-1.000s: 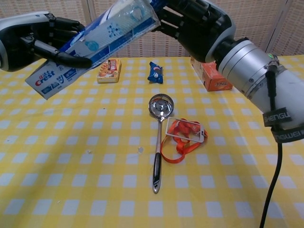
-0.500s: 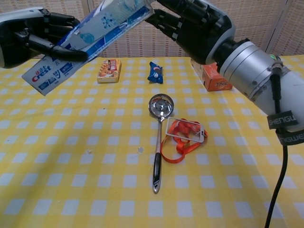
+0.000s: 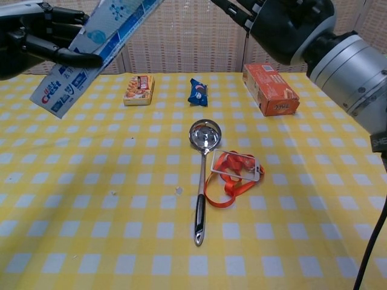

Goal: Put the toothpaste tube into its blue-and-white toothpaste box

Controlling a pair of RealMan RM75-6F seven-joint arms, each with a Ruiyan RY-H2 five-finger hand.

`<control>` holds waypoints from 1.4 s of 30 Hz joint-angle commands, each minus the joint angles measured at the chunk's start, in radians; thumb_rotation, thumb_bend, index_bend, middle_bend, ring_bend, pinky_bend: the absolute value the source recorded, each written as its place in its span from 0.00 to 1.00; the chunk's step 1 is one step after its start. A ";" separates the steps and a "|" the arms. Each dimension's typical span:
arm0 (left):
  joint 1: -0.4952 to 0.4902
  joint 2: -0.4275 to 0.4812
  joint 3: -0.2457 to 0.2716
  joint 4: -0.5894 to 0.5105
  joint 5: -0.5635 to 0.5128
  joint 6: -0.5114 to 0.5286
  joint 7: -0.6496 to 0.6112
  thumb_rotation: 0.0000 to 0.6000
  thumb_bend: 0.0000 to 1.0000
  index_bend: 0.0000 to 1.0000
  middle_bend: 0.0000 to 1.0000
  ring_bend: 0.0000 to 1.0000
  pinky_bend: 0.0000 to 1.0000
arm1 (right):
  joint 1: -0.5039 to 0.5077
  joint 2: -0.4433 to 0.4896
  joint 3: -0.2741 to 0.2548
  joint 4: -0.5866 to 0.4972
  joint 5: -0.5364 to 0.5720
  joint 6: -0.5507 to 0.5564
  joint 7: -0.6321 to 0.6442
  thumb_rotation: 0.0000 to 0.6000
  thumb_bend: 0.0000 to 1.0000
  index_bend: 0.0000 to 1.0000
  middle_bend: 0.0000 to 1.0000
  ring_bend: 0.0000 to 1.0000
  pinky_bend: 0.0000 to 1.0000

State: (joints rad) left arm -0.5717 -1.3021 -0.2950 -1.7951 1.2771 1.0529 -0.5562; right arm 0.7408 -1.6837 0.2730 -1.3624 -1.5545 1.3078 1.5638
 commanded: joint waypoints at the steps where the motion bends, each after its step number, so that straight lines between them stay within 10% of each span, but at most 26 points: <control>1: 0.000 0.003 0.004 0.007 0.000 0.000 0.014 1.00 0.16 0.59 0.74 0.56 0.53 | -0.011 0.020 -0.020 0.011 -0.011 0.003 -0.064 1.00 0.32 0.00 0.00 0.03 0.00; 21: 0.039 -0.042 0.129 0.159 0.080 0.012 0.070 1.00 0.16 0.59 0.75 0.55 0.53 | -0.156 0.398 -0.237 -0.130 -0.063 -0.074 -1.061 1.00 0.31 0.00 0.00 0.00 0.00; 42: 0.066 -0.190 0.199 0.464 0.154 0.049 0.021 1.00 0.16 0.59 0.75 0.55 0.53 | -0.298 0.444 -0.290 -0.102 0.000 -0.044 -1.262 1.00 0.31 0.00 0.00 0.00 0.00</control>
State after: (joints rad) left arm -0.5092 -1.4743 -0.1062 -1.3575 1.4208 1.0992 -0.5270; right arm 0.4492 -1.2363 -0.0169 -1.4695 -1.5608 1.2666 0.3105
